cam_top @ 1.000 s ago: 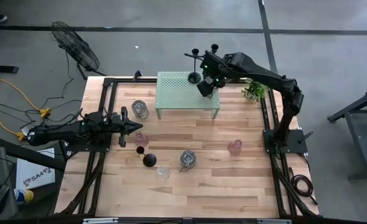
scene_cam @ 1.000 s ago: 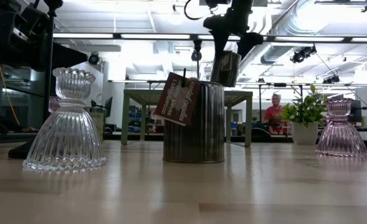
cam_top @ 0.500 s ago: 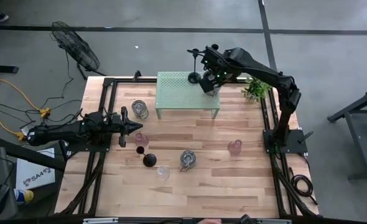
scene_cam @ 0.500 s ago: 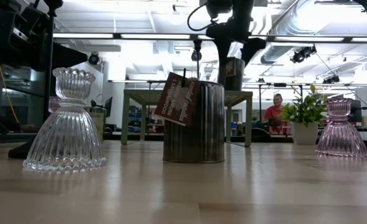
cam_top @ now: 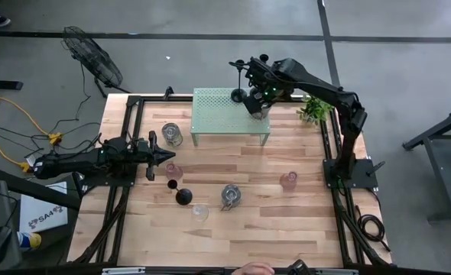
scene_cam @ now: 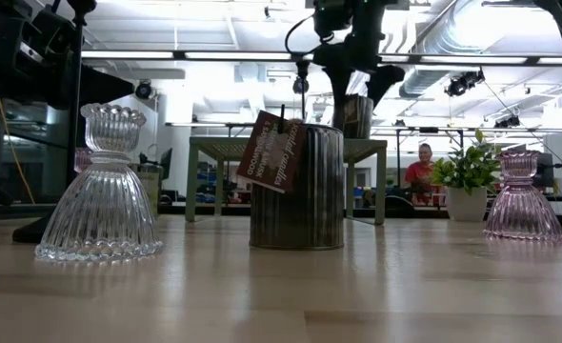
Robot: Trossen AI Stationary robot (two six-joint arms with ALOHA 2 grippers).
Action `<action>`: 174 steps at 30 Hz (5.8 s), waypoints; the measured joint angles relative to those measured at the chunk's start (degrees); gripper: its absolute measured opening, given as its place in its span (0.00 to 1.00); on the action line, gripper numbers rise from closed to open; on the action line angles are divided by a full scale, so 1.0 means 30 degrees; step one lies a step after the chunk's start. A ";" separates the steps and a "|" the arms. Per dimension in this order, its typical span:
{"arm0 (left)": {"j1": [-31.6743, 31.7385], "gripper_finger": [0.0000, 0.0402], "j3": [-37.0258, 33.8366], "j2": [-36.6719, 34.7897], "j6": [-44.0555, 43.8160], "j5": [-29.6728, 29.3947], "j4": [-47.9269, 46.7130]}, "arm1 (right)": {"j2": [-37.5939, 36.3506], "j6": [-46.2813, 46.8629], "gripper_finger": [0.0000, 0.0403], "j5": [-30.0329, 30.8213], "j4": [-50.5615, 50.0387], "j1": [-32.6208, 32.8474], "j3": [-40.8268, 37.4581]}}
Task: Pick & Place candle stick holders
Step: Put the bottom silver scented candle on the shelf, then put the black candle holder on the shelf aligned with the black candle holders
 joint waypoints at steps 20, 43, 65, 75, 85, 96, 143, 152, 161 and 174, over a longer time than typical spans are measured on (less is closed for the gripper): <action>-0.0004 0.00 0.0000 -0.0001 -0.0001 -0.0007 0.0007 | 0.0532 -0.0543 0.87 0.0189 0.0496 -0.0184 0.0029; -0.0007 0.00 0.0000 0.0002 0.0004 -0.0002 0.0007 | 0.0554 -0.0678 0.87 -0.0124 0.1035 -0.0155 0.0000; -0.0003 0.00 0.0000 -0.0001 0.0002 -0.0007 0.0003 | 0.0612 -0.0994 0.98 -0.0276 0.1567 -0.0141 -0.0051; -0.0003 0.00 0.0000 0.0002 -0.0001 -0.0007 0.0003 | 0.0490 -0.1008 0.99 0.0077 0.1544 -0.0141 -0.0044; -0.0007 0.00 0.0000 0.0002 -0.0001 -0.0007 0.0007 | 0.0262 -0.1024 0.99 0.0225 0.1495 -0.0141 -0.0029; -0.0007 0.00 0.0000 0.0002 0.0004 -0.0007 0.0007 | 0.0226 -0.1074 0.99 0.0233 0.1787 -0.0141 -0.0007; -0.0001 0.00 -0.0006 0.0000 -0.0001 -0.0007 0.0007 | -0.1763 -0.1278 0.99 0.1719 0.2084 0.1025 0.0007; -0.0003 0.00 -0.0003 0.0000 0.0006 -0.0007 0.0007 | -0.3586 -0.0092 0.99 0.3919 -0.1193 0.3844 -0.0162; 0.0000 0.00 -0.0007 -0.0001 -0.0001 -0.0007 0.0007 | -0.7051 0.4248 0.99 0.5180 -0.0977 0.8226 -0.6124; -0.0003 0.00 -0.0007 0.0003 0.0003 -0.0007 0.0007 | -1.0819 0.6655 0.99 0.5005 0.5390 1.3115 -1.5271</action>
